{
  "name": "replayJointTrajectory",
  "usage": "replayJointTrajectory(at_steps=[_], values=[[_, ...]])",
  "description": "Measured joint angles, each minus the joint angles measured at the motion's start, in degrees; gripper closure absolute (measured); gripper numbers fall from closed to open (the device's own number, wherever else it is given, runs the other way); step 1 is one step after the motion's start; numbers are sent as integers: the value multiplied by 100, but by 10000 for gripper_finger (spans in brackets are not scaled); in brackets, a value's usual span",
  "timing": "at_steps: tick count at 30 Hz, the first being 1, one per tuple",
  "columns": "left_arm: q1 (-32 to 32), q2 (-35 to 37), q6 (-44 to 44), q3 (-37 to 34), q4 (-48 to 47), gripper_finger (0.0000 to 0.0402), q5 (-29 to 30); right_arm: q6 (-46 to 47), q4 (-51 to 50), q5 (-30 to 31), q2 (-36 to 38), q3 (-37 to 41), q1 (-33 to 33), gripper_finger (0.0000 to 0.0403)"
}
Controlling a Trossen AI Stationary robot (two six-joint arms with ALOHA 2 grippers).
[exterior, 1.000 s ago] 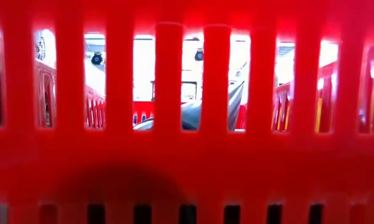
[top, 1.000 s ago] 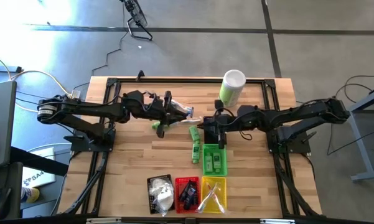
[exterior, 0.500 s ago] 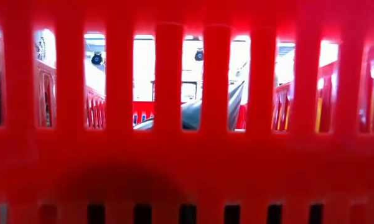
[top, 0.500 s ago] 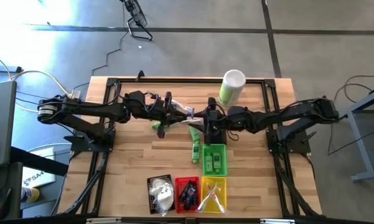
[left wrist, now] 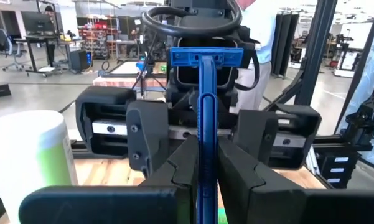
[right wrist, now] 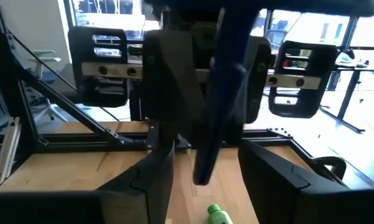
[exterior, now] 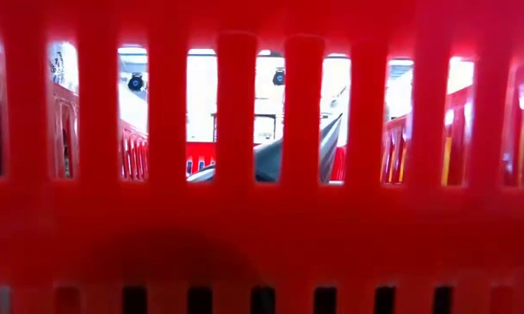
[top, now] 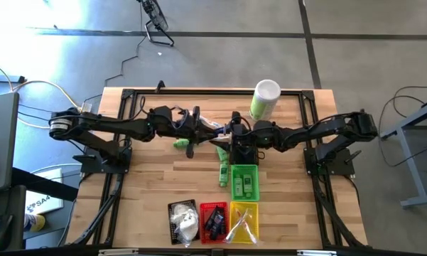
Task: Pick & Place Travel size toiletries
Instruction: Put the blue razor into the top black bin
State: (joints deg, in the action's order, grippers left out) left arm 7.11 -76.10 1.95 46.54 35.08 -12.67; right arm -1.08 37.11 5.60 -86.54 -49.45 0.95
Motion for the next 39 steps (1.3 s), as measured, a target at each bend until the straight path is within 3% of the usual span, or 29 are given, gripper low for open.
replayJointTrajectory(at_steps=[6,21,39], values=[[0,-11,1,0,1,364,1,-9,-5,-4,-2,0,4,255],[0,-11,-22,0,-12,364,4,-19,-20,21,-4,0,4,359],[0,-4,-21,7,-220,358,5,0,-58,34,-15,0,4,367]])
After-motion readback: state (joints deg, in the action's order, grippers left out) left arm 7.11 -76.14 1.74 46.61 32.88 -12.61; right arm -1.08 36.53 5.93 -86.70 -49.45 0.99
